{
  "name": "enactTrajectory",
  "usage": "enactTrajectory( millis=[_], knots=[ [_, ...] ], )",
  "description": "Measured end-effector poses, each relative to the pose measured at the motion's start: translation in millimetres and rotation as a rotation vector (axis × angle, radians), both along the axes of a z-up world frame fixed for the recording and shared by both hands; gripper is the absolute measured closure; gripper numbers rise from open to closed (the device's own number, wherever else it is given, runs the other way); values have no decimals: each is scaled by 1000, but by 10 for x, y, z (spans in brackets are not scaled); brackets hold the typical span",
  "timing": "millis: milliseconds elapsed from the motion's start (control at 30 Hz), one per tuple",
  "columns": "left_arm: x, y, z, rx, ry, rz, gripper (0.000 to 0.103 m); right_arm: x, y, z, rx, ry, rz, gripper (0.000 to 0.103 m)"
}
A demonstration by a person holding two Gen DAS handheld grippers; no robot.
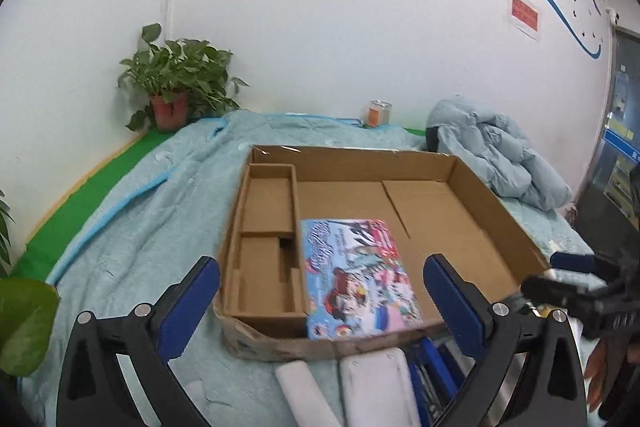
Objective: Organize rigid objects
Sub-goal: 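Lower the board-game box into the large box and open the right tool, then grasp the silver metal cylinder with the right tool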
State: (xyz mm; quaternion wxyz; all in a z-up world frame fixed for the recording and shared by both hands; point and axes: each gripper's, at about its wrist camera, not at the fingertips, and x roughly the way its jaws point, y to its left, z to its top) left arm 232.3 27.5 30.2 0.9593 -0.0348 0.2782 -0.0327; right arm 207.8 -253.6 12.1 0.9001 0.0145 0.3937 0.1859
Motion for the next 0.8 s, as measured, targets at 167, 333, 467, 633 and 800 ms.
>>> enactTrajectory(
  millis=[167, 333, 467, 633, 800],
  knots=[
    [-178, -299, -24, -21, 55, -135, 101, -347, -62, -161, -34, -20, 24, 26],
    [-361, -574, -30, -13, 75, -144, 79, -502, -224, -216, -5, -27, -10, 98],
    [-398, -684, -164, -52, 149, -118, 1, -611, -351, -225, 77, -5, 2, 1],
    [-420, -797, -391, -106, 238, -202, 1, -854, -309, -310, 91, 34, 26, 1],
    [-339, -804, -624, -304, 383, -326, 1, -860, -397, -643, 238, 231, 23, 4]
  ],
)
